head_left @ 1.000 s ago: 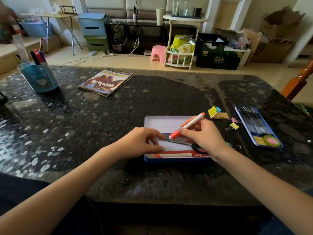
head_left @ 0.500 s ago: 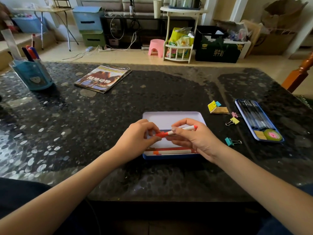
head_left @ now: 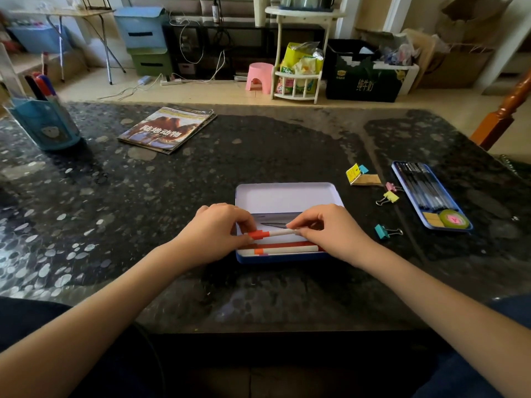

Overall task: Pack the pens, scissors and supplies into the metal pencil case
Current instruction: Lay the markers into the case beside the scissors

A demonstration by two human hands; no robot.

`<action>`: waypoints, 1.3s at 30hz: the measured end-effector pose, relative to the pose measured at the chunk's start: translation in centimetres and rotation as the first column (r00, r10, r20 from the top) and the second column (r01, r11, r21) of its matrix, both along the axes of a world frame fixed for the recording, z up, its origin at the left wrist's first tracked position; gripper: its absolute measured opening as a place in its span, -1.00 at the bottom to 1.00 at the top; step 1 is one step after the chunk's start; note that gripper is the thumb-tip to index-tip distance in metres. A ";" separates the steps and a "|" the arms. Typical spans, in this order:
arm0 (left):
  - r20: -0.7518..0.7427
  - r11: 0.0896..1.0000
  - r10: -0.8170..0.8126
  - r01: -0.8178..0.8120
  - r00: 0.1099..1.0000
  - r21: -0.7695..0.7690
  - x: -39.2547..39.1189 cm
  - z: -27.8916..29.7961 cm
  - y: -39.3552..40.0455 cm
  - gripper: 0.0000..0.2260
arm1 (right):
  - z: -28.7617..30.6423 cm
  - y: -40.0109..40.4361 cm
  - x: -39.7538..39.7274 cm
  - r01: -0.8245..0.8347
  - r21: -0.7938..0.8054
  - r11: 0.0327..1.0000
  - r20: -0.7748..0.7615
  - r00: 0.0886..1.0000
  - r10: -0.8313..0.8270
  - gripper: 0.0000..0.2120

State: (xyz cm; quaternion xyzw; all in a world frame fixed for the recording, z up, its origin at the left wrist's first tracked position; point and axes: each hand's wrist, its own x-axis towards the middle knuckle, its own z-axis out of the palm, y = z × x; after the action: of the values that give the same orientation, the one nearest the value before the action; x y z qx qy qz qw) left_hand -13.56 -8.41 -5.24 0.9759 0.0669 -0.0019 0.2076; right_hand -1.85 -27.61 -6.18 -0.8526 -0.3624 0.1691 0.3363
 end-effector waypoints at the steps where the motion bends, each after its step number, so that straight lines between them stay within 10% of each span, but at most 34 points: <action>1: -0.035 0.999 -0.013 0.014 0.999 0.029 0.0 0.1 0.3 -0.90 | 0.0 0.2 -0.1 -0.015 -0.010 1.000 0.003 1.000 0.015 -0.82; 13: -0.122 0.998 -0.062 0.061 0.991 -0.010 -0.1 0.3 0.2 -0.88 | 0.9 0.2 -0.7 -0.169 -0.185 0.968 -0.020 0.986 0.168 -0.79; 24: -0.118 0.998 -0.049 0.046 0.992 -0.031 0.0 0.2 -0.1 -0.89 | 2.8 -1.7 0.0 0.014 -0.377 0.926 -0.018 1.000 -0.022 -0.91; 39: -0.148 0.988 -0.042 0.019 0.988 -0.154 0.5 0.2 0.1 -0.93 | 2.7 -1.8 0.2 0.043 -0.265 0.963 -0.265 0.957 -0.116 -0.96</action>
State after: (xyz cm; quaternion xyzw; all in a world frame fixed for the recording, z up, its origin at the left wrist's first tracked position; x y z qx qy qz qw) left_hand -13.01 -8.29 -5.01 0.9552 0.0671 -0.0841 0.2757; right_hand -1.62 -29.36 -3.45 -0.8706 -0.2517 0.3190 0.2774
